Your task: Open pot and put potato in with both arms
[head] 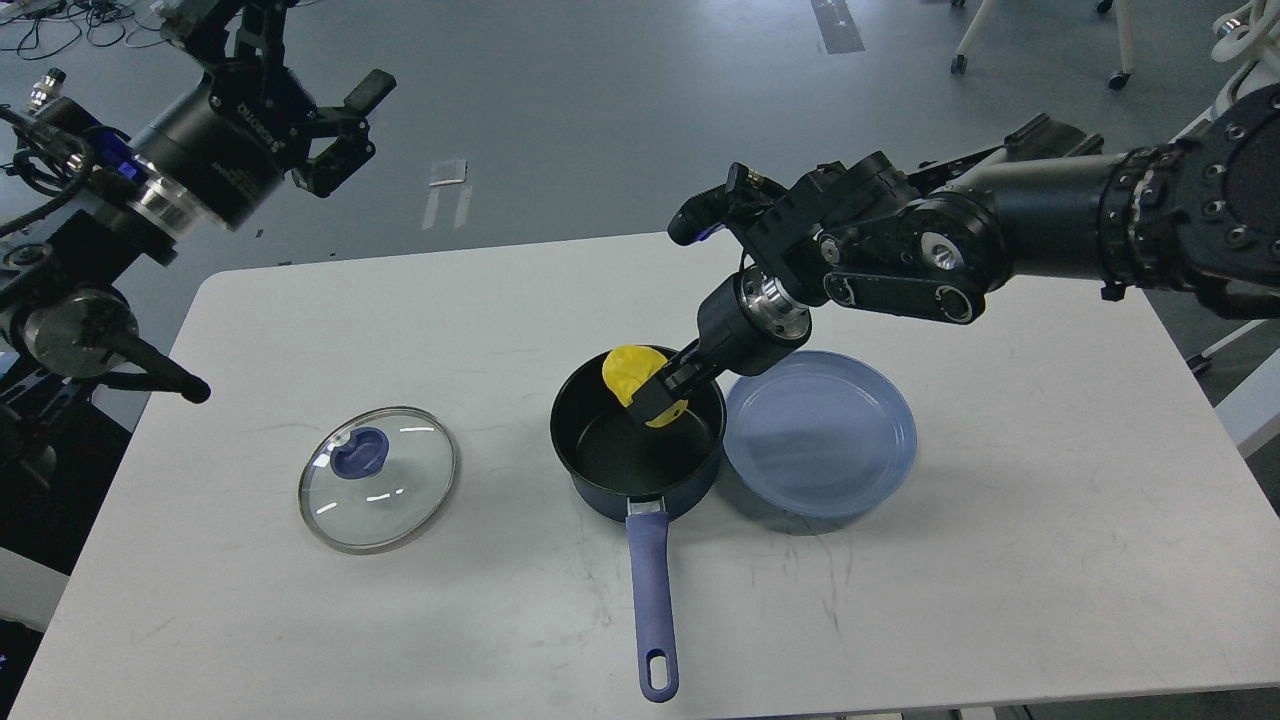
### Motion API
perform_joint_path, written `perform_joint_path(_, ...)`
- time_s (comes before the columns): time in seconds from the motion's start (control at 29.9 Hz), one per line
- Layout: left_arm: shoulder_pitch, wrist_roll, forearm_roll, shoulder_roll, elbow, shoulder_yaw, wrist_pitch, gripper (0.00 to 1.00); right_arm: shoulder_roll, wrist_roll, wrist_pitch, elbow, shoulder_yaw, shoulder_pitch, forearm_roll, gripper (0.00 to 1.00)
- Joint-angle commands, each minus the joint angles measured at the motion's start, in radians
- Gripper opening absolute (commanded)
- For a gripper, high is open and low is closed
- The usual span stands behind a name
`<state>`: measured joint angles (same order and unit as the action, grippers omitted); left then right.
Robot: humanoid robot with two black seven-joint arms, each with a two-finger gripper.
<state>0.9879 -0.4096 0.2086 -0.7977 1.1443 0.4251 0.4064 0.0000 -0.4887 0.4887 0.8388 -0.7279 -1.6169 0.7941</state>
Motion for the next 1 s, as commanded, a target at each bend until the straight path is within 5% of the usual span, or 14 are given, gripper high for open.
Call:
perform_joint_path(0.0, 0.0, 0.0, 0.0, 0.0, 0.0, 0.0, 0.0, 0.98, 0.0, 0.0, 0.0, -0.001, -0.002, 0.002, 0.0, 0.61)
perform_joint_path(0.33, -0.003, 0.0, -0.001, -0.002, 0.0, 0.0, 0.0, 0.98, 0.0, 0.0, 0.0, -0.003, -0.013, 0.006, -0.003, 0.93)
perform_joint_path(0.57, -0.005, -0.001, -0.003, -0.005, 0.0, 0.0, 0.002, 0.98, 0.0, 0.0, -0.001, -0.015, 0.022, -0.012, -0.019, 0.96)
perform_joint_path(0.97, -0.058, -0.008, -0.003, -0.002, 0.0, 0.009, 0.002, 0.98, -0.46, 0.0, -0.001, 0.003, 0.411, 0.199, -0.361, 0.96)
